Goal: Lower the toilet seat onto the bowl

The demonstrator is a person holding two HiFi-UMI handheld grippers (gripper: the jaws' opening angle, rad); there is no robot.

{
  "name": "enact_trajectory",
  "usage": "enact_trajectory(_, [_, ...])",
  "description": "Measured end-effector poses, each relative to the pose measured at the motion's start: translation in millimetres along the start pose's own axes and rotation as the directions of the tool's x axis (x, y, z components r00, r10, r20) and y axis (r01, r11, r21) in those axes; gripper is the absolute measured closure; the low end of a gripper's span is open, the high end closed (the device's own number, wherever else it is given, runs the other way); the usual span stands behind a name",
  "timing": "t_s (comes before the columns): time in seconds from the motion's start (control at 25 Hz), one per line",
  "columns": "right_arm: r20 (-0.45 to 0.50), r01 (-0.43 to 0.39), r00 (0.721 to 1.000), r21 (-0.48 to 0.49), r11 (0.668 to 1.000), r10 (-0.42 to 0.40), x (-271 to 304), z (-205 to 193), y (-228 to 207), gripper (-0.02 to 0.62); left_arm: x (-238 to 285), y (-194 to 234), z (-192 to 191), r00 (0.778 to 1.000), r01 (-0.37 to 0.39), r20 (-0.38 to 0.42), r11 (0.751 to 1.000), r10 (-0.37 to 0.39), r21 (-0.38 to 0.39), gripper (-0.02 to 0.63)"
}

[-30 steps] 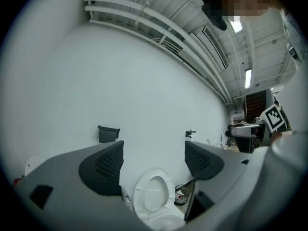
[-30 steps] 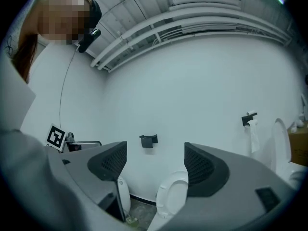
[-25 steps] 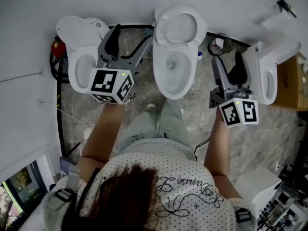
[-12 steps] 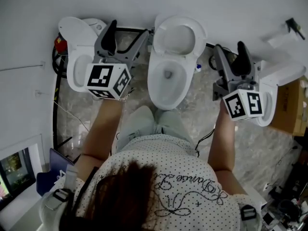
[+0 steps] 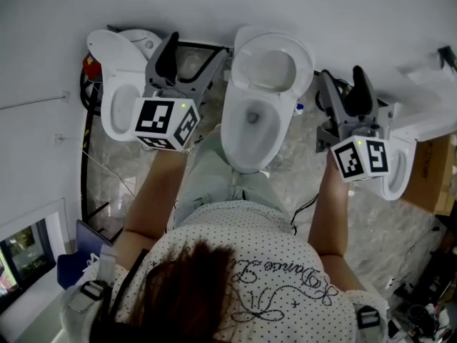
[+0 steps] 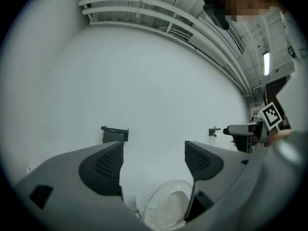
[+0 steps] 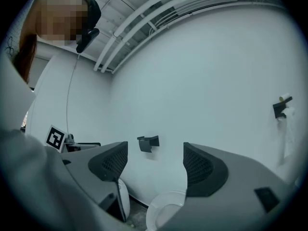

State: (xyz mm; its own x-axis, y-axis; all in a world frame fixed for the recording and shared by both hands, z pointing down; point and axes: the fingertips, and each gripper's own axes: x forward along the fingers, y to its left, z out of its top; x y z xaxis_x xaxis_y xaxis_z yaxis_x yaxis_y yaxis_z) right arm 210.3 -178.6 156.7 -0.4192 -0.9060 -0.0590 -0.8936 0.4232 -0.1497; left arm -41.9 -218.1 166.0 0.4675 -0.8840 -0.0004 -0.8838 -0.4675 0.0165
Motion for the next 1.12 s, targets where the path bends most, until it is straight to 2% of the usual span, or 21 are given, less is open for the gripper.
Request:
enact_trajectory(0.24, [-0.03,0.097,0.995,0.012,0.995,-0.096,43,-21,-24,0.23,54,28,-20,0.995,0.095,-0.006,0.995,-0.095,-0.003,0.227])
enact_trajectory(0.4, [-0.064,0.15,0.987,0.037,0.988,-0.147,76,-46,-44,0.244,92,56,-45,0.992,0.116,-0.039,0.993,-0.116,-0.021,0.227])
enact_trajectory(0.56, [-0.108,0.182,0.978,0.048,0.982,-0.176,91,-57,-67,0.255,120,56,-50,0.988,0.141,-0.062,0.99,-0.142,-0.023,0.226])
enact_trajectory(0.96, [-0.259,0.256,0.939,0.08,0.963,-0.228,142,-134,-106,0.281,149,95,-90,0.982,0.129,-0.131,0.99,-0.136,-0.06,0.227])
enact_trajectory(1.12, [-0.313,0.284,0.916,0.065,0.957,-0.25,158,-166,-118,0.319,154,106,-101,0.98,0.126,-0.147,0.99,-0.135,-0.066,0.227])
